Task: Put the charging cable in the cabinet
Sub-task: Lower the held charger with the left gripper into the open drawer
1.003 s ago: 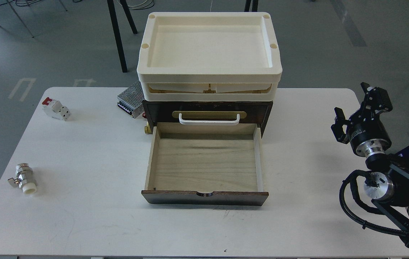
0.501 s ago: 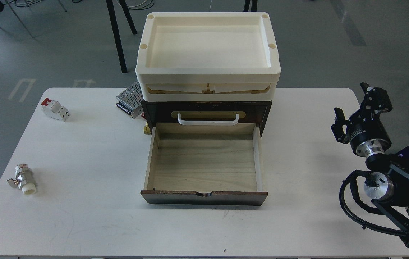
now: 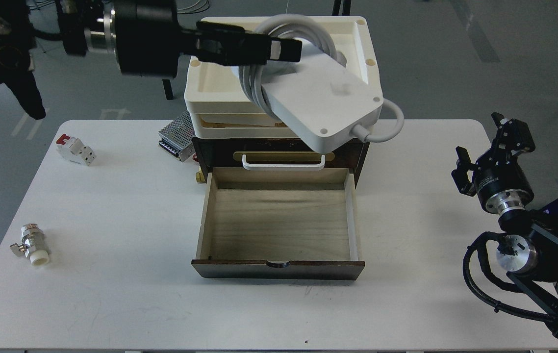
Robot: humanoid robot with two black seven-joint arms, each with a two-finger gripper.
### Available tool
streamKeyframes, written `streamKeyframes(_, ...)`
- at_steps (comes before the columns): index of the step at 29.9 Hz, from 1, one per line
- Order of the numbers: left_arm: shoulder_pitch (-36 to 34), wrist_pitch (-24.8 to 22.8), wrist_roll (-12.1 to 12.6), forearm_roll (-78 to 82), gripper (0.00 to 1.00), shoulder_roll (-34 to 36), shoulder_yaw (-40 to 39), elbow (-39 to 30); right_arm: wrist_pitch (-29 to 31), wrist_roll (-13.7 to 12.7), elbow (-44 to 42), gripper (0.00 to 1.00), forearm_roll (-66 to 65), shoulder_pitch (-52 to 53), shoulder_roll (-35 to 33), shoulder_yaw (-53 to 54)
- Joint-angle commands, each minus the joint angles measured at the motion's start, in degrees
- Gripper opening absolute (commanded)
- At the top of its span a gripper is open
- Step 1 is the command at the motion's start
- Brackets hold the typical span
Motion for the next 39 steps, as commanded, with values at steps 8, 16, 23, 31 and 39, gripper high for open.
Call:
streamKeyframes(8, 12.9, 5.9, 0.0, 4.5, 0.02, -0.3, 0.1, -2.0, 0.0, 0.0, 0.0, 0.99, 0.0, 0.0, 0.0, 0.0)
streamKeyframes(16, 25.4, 13.1, 0.0, 10.3, 0.02, -2.7, 0.1, -1.4, 0.0, 0.0, 0.0, 0.99, -0.1, 0.0, 0.0, -0.1)
streamKeyframes(23, 29.8, 17.4, 0.0, 10.8, 0.02, -7.3, 0.1, 2.6, 0.0, 0.0, 0.0, 0.99, 0.0, 0.0, 0.0, -0.2)
streamKeyframes(31, 32.5, 18.9, 0.0, 12.2, 0.02, -13.5, 0.1, 12.0, 0.1, 0.0, 0.0, 0.99, 0.0, 0.1, 0.0, -0.3)
streamKeyframes(39, 35.9, 20.1, 0.0, 12.2, 0.03, -17.5, 0.1, 18.1, 0.0, 0.0, 0.0, 0.99, 0.0, 0.1, 0.0, -0.3)
